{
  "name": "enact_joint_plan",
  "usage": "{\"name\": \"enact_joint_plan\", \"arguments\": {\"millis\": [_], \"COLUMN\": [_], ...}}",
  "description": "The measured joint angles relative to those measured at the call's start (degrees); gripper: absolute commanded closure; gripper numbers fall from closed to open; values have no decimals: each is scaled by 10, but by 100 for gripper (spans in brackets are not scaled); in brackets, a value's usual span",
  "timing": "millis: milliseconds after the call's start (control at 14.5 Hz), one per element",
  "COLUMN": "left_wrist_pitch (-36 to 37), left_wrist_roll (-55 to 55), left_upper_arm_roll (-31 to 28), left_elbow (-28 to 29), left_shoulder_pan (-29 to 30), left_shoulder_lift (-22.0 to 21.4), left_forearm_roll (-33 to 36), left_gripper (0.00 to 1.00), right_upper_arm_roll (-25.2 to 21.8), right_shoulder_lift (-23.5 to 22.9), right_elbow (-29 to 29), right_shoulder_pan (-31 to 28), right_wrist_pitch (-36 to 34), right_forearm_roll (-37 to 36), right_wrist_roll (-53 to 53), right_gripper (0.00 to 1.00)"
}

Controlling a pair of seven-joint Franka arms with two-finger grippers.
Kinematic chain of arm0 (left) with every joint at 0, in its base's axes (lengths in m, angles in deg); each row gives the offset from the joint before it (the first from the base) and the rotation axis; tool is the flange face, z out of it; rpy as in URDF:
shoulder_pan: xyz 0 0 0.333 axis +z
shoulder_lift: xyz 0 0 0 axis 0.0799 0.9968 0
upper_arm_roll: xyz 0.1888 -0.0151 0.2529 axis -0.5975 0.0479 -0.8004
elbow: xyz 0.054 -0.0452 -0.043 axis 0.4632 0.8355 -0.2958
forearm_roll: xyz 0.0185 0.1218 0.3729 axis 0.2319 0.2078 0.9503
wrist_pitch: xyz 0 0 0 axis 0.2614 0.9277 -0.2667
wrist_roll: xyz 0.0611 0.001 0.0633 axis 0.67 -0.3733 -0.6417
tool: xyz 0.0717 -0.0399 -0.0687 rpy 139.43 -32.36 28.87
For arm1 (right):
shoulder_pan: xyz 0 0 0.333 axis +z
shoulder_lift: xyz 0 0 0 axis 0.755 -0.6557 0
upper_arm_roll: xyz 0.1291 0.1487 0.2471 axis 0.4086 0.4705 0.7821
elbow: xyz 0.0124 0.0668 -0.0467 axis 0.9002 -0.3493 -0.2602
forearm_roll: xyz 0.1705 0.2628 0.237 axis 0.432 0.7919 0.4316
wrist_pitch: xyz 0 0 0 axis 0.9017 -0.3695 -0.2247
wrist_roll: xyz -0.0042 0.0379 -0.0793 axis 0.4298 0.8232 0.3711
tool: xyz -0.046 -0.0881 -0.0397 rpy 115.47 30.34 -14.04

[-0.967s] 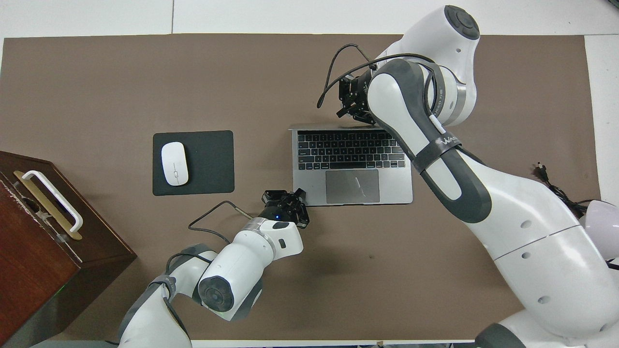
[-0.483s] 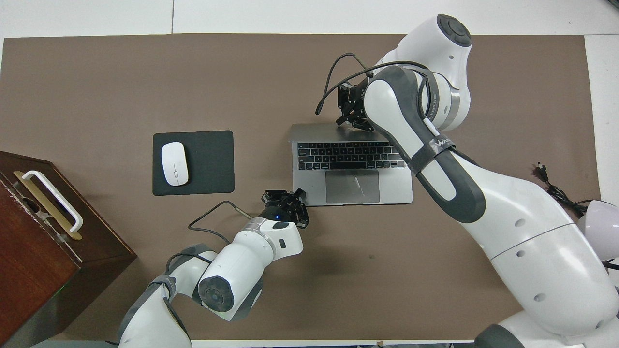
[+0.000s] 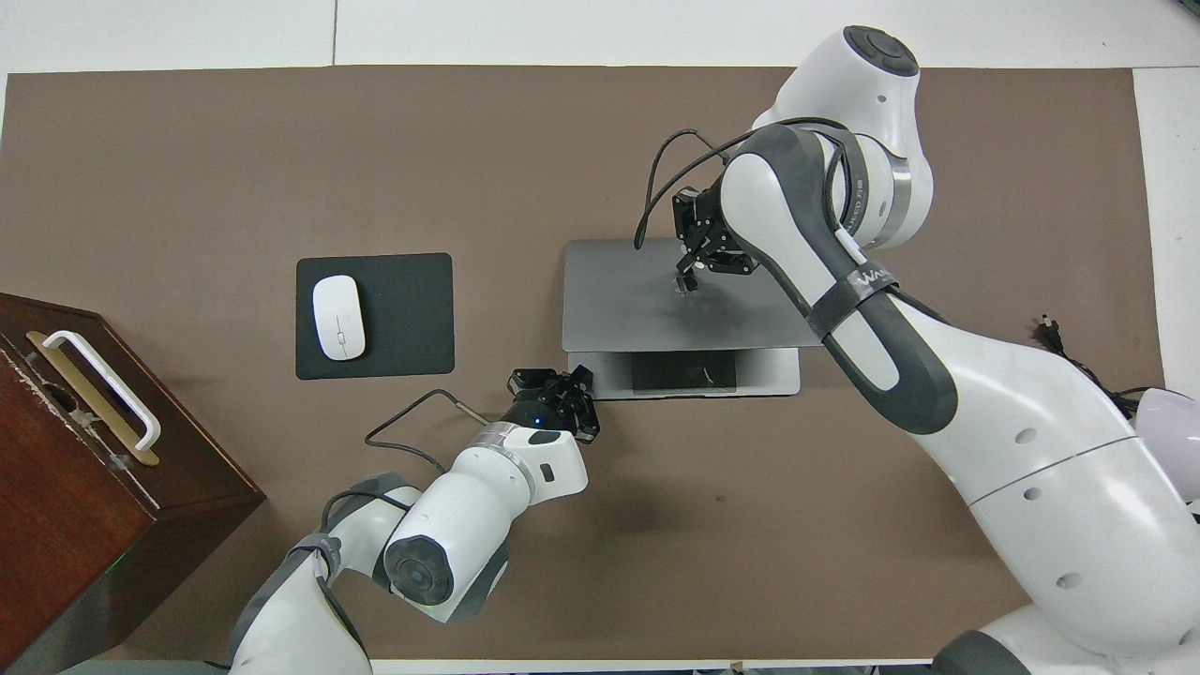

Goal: Close laptop with both arms
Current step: 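Push the screen down toward the keyboard with the right gripper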

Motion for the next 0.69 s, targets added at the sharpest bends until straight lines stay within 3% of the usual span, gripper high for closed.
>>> {"name": "enact_joint_plan", "arguments": {"millis": [691], "left_wrist_pitch": [0], "left_wrist_roll": [0], "left_upper_arm_roll": [0], "left_elbow": [0], "left_shoulder_pan": [0], "left_shoulder_lift": [0], "left_forearm_roll": [0], "left_gripper": [100], "right_upper_arm_roll": [0], "right_shoulder_lift": [8], "right_elbow": [-16], "right_shoulder_pan": [-1], "right_wrist_pitch": [-24], "right_forearm_roll": [-23], "right_wrist_roll": [9], "right_gripper": [100]}}
